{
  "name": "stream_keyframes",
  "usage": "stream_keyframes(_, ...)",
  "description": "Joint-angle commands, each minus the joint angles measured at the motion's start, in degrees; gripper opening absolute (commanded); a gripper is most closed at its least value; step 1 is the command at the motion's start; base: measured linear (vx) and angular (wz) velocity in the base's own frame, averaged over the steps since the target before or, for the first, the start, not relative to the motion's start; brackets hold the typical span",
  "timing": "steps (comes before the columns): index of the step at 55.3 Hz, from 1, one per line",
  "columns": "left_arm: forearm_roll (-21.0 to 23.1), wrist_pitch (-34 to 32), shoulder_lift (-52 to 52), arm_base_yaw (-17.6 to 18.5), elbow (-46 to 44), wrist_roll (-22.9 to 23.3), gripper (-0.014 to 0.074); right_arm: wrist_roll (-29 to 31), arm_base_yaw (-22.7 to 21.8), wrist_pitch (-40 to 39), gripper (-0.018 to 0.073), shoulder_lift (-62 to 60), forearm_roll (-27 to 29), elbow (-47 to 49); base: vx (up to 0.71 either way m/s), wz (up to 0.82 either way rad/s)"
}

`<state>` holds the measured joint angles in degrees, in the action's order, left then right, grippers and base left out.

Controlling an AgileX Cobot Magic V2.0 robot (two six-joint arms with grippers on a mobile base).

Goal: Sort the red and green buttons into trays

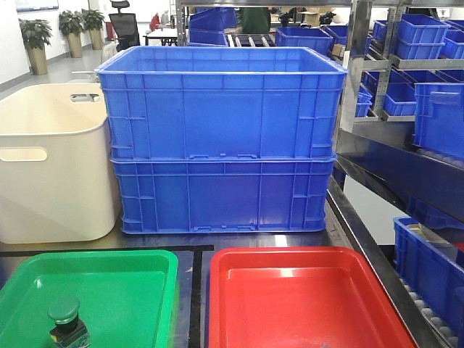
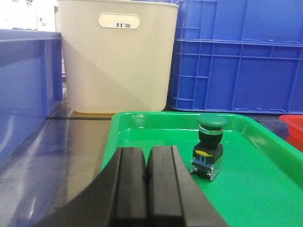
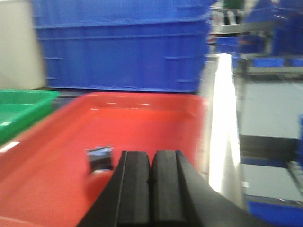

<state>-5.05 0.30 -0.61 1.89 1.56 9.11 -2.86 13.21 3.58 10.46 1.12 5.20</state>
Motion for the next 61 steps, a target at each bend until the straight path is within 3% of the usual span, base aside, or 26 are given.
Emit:
stream_keyframes(1, 0.56, -4.31, -0.75, -0.13, -1.21, 0.34, -0.0007, -0.06, -4.97, -8.65, -0.0015, 0.46, -1.12, -0.01, 0.0, 0.0)
stream_keyframes(8, 0.56, -4.31, -0.75, -0.13, -1.21, 0.34, -0.0007, -0.06, -10.26, -9.07, -0.0013, 0.46, -2.91, -1.09, 0.0, 0.0)
stream_keyframes(18, 0.56, -4.31, -0.75, -0.13, -1.21, 0.34, -0.0007, -0.01, -12.74, -4.72, -0.0012, -0.27, -4.72, -1.09, 0.0, 0.0)
stream_keyframes(24, 0.56, -4.31, -0.75, -0.13, -1.21, 0.34, -0.0007, 0.03, -12.75, -2.64, -0.0012, -4.11, -4.84, -1.62, 0.0, 0.0)
stream_keyframes(31, 0.56, -4.31, -0.75, -0.13, -1.21, 0.34, -0.0007, -0.18, -12.75, -7.7, -0.0012, -12.25, -4.19, -8.28, 0.0, 0.0)
stream_keyframes(40, 0.56, -4.3, -0.78, -0.13, -1.21, 0.34, -0.0007, -0.28, -12.72, -2.78, -0.001, -11.27, -3.53, -7.76, 0.0, 0.0)
stream_keyframes(61, 0.56, -4.3, -0.85, -0.13, -1.21, 0.34, -0.0007, -0.09, -12.72, -3.01, -0.0009, -11.72, -3.53, -7.76, 0.0, 0.0)
